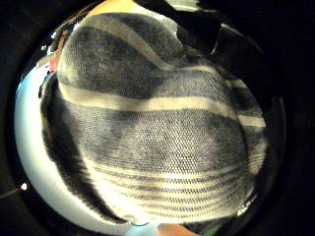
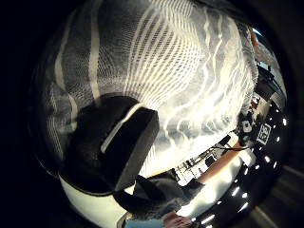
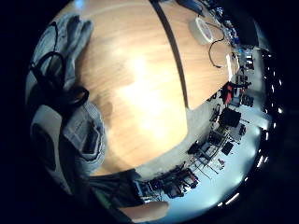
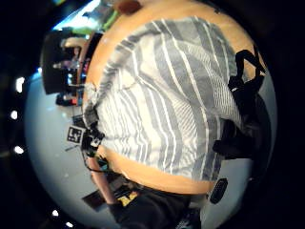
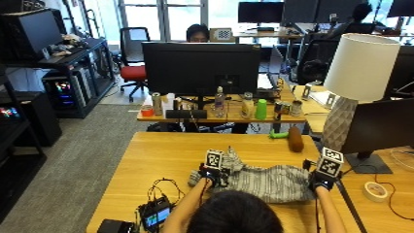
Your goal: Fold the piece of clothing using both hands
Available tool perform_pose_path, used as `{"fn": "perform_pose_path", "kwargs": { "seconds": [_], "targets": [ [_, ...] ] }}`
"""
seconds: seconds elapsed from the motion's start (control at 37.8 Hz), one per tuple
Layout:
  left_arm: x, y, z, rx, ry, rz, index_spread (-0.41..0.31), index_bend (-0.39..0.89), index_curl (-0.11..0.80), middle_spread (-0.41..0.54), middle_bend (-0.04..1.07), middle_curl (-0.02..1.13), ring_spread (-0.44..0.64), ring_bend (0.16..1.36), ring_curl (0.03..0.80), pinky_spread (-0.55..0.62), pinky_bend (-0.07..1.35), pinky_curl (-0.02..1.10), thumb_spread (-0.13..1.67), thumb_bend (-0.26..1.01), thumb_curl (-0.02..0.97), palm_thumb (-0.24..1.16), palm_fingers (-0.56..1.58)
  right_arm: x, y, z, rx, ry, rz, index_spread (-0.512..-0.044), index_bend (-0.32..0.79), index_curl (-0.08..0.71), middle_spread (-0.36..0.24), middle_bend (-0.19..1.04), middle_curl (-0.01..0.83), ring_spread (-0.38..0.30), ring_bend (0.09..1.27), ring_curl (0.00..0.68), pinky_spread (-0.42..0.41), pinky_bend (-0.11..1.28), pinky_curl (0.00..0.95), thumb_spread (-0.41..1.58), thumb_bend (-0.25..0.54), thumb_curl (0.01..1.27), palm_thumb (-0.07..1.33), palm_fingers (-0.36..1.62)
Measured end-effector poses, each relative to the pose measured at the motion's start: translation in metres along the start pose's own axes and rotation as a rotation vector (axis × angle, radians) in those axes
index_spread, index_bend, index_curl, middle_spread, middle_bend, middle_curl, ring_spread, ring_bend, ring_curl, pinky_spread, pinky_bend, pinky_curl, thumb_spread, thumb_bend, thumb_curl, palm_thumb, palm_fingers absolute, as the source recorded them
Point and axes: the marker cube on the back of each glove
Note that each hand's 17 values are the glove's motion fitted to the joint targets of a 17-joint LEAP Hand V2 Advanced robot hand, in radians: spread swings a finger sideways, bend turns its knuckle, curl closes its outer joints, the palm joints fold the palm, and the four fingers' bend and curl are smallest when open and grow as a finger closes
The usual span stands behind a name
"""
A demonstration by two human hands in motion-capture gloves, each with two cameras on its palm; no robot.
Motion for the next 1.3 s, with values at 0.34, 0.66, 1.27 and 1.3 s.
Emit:
{"fn": "perform_pose_path", "kwargs": {
  "seconds": [0.34, 0.66, 1.27, 1.3],
  "targets": [
    [-0.005, -0.003, -0.004, 0.088, 0.06, -0.015, -0.109, 0.17, 0.245, 0.232, 0.17, 0.24, 0.38, 0.71, 0.303, 0.37, 0.77, 0.35, 1.08, 0.0, 0.244, 0.1, 0.1, -0.109, 0.042, -0.148, 0.14, -0.004, -0.153, -0.231, 0.16, 0.369, -0.141, 0.3, 0.476, -0.254, 0.6, 0.449, -0.357, 0.6, 0.38, 0.43, -0.035, 0.61, 1.08, 1.28],
    [-0.01, -0.009, -0.01, 0.155, 0.145, 0.016, -0.106, 0.19, 0.292, 0.207, 0.16, 0.24, 0.34, 0.68, 0.293, 0.35, 0.72, 0.34, 1.13, -0.01, 0.245, 0.14, 0.14, -0.2, 0.067, -0.173, 0.118, 0.118, -0.253, -0.232, 0.17, 0.397, -0.142, 0.3, 0.485, -0.259, 0.57, 0.452, -0.353, 0.59, 0.391, 0.3, -0.034, 0.66, 1.06, 1.28],
    [-0.131, 0.093, -0.123, 0.855, 0.431, -0.297, -0.062, 0.06, 0.279, 0.044, 0.24, 0.33, 0.03, 0.67, 0.318, 0.08, 0.62, 0.34, 1.37, 0.04, 0.245, 0.32, 0.47, -0.408, 0.091, -0.13, 0.06, 0.108, -0.439, -0.232, 0.1, 0.38, -0.167, 0.35, 0.511, -0.263, 0.6, 0.479, -0.331, 0.63, 0.429, 0.26, -0.03, 0.71, 1.04, 1.23],
    [-0.137, 0.088, -0.122, 0.838, 0.46, -0.276, -0.054, 0.05, 0.268, 0.041, 0.25, 0.34, 0.02, 0.68, 0.322, 0.08, 0.62, 0.34, 1.39, 0.05, 0.246, 0.32, 0.47, -0.42, 0.097, -0.12, 0.023, 0.098, -0.458, -0.234, 0.09, 0.373, -0.167, 0.36, 0.512, -0.263, 0.6, 0.48, -0.331, 0.64, 0.431, 0.26, -0.03, 0.71, 1.04, 1.23]
  ]
}}
